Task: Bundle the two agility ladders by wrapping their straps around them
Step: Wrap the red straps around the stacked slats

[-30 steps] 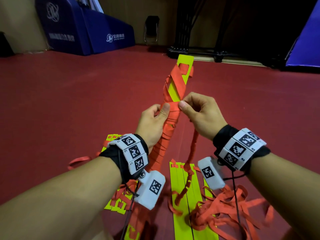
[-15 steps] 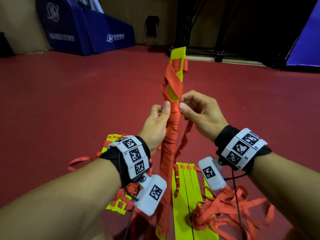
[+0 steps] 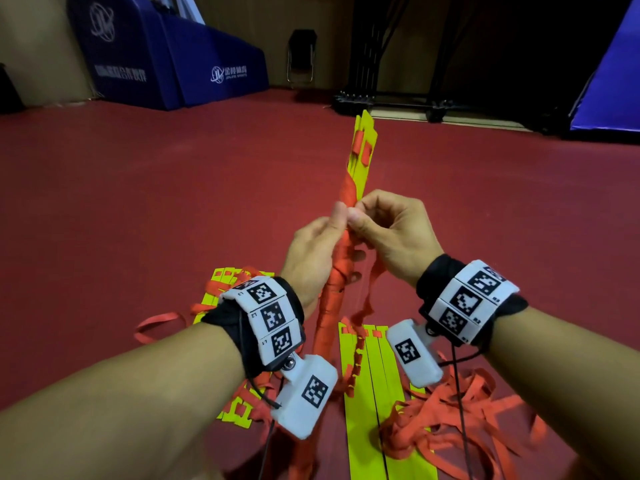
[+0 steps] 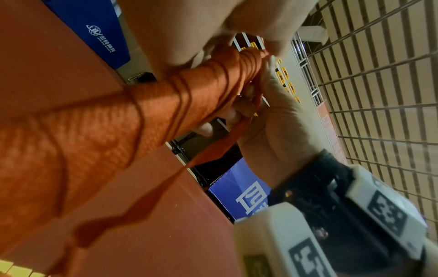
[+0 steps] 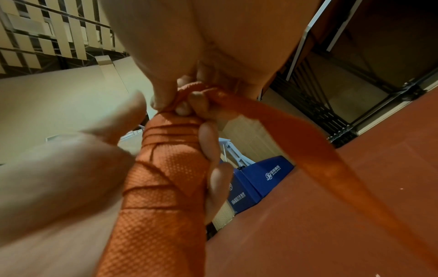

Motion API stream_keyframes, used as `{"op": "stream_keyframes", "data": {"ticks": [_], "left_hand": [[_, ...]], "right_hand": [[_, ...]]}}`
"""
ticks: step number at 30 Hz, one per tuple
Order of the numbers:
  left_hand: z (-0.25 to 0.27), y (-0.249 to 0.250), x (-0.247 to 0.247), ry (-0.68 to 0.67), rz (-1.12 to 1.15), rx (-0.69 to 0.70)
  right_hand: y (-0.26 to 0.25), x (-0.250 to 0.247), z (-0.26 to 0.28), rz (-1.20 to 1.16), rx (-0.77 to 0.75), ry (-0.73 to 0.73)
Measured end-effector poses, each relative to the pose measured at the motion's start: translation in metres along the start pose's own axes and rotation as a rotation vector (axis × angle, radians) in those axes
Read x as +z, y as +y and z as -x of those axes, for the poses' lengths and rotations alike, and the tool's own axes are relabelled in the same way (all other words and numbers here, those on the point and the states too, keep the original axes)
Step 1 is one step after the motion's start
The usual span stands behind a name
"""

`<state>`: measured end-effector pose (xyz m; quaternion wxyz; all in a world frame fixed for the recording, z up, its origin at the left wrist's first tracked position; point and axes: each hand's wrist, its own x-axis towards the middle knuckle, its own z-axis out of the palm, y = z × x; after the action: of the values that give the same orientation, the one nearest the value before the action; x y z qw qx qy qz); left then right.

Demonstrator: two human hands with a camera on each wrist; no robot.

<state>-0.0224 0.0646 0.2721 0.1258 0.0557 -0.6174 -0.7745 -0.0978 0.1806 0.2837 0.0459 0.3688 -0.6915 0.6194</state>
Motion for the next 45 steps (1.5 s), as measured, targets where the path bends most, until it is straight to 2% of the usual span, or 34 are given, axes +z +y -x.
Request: {"op": "stream_keyframes", "data": {"ticks": [3,8,14,16,22,26,30,34,36,41,45], "left_hand": [[-0.002,-0.004,-0.002,-0.037,-0.025,0.017],[-0.010,-0.005,-0.006,-0.003,-0.027,0.063],[-0.014,-0.003,-0.004,0.058,-0.102,0.120],[-0.014,-0.002,-0.004,0.080,-0.105,0.125],[-0.012,-0.003,-0.002,0.067,-0.154,0.118],[-0.014,0.001,-0.007,0.101,-0.137,0.144],[-0.013,0.005,-0.010,0.081,-0.049,0.102],[-0.013,0.003,-0.010,0.054,0.036,0.056],[-0.011,0.003,-0.008,0.021,0.065,0.026],[-0.005,0.004,-0.009,-0.053,0.051,-0.007],[-0.004,0.004,-0.010,-0.018,0.012,-0.057]], "right_hand": [[-0.001,-0.005,-0.002,0.042,0.013,0.001],[-0.004,-0.010,-0.003,0.133,0.016,-0.045],[-0.001,-0.010,-0.005,0.269,0.039,0.112],[0.000,-0.012,-0.006,0.292,0.070,0.125],[-0.006,-0.014,-0.010,0.432,0.203,0.054],[-0.009,-0.022,-0.009,0.437,0.288,-0.085],[-0.006,-0.023,-0.008,0.351,0.226,-0.102],[-0.010,-0.017,-0.004,0.154,0.106,-0.140],[-0.010,-0.012,-0.002,0.134,0.046,-0.126],[-0.008,-0.008,0.000,0.132,0.005,-0.091],[-0.008,-0.003,0.003,0.156,-0.018,-0.071]]}}
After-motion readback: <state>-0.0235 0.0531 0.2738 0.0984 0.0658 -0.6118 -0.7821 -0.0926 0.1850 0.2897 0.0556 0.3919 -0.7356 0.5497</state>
